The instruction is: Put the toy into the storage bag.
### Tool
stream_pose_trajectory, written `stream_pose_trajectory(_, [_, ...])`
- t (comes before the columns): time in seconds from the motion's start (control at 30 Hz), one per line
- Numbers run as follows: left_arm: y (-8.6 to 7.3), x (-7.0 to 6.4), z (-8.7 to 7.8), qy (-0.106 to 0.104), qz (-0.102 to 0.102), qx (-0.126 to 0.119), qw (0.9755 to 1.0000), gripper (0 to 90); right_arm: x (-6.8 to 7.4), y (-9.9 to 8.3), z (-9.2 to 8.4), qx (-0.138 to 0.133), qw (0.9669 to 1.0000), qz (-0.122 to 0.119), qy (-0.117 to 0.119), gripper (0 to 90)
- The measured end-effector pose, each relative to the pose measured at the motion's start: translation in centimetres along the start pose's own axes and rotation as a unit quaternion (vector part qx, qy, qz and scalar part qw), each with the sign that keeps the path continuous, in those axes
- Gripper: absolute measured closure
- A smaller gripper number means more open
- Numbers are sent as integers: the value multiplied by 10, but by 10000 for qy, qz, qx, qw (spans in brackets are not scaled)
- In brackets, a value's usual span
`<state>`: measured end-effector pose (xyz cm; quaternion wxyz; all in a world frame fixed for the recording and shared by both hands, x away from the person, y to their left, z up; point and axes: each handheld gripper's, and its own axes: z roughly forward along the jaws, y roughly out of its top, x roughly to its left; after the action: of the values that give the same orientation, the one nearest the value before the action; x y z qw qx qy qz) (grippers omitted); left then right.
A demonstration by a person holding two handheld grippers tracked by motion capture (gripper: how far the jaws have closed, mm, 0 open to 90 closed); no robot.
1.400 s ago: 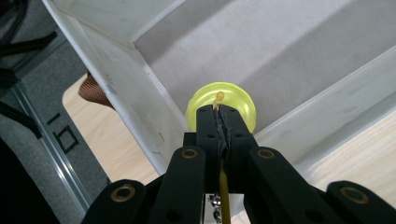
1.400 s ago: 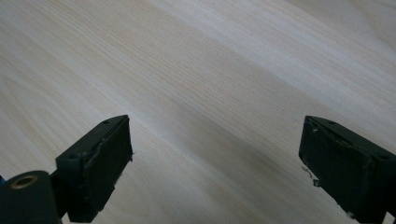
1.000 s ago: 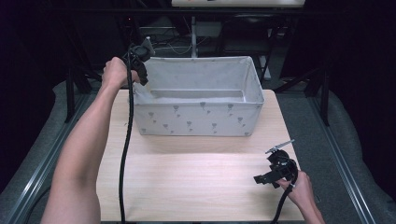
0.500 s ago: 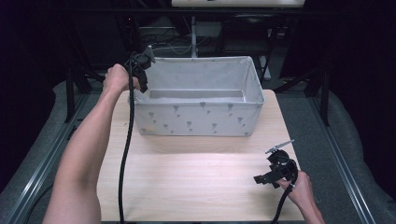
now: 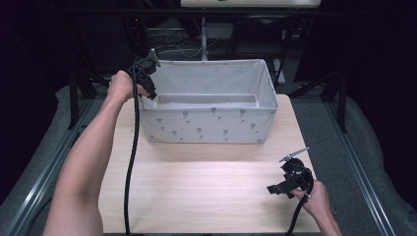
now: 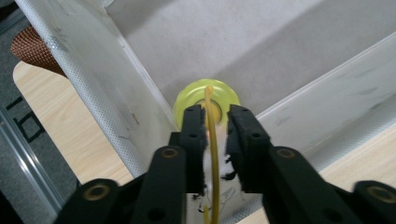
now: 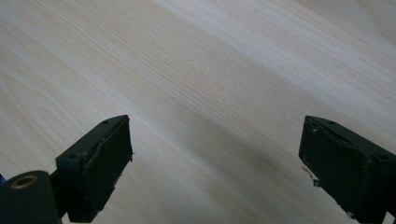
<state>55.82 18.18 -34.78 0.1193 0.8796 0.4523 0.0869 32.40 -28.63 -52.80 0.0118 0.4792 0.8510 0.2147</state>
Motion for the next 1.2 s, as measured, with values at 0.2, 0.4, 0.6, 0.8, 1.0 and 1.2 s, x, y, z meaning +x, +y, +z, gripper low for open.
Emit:
stream_pose_trajectory(0.2, [-1, -2, -15, 33, -29, -178, 9998, 491, 0, 0, 0, -7, 10000, 7, -19, 89])
stream_pose_trajectory(0.4, [-7, -4, -33, 104, -19, -332, 9994, 277, 0, 0, 0, -5, 10000, 7, -20, 88])
stream_pose_trajectory(0.6, [-19, -6, -52, 118, -5, -483, 9988, 156, 1, 0, -1, -112, 9999, 42, 20, 82])
stream_pose_trajectory(0.8, [-32, -15, -69, 129, 122, -574, 9982, 132, 1, 0, -1, -125, 9999, 59, 10, 79])
stream_pose_trajectory(1.0, [-42, -25, -79, 76, 253, -500, 9984, 83, 1, 1, -1, -113, 9999, 40, 2, 79])
stream_pose_trajectory(1.2, [-56, -39, -87, 41, 437, -434, 9981, 14, 2, 1, -1, -114, 9999, 32, -22, 80])
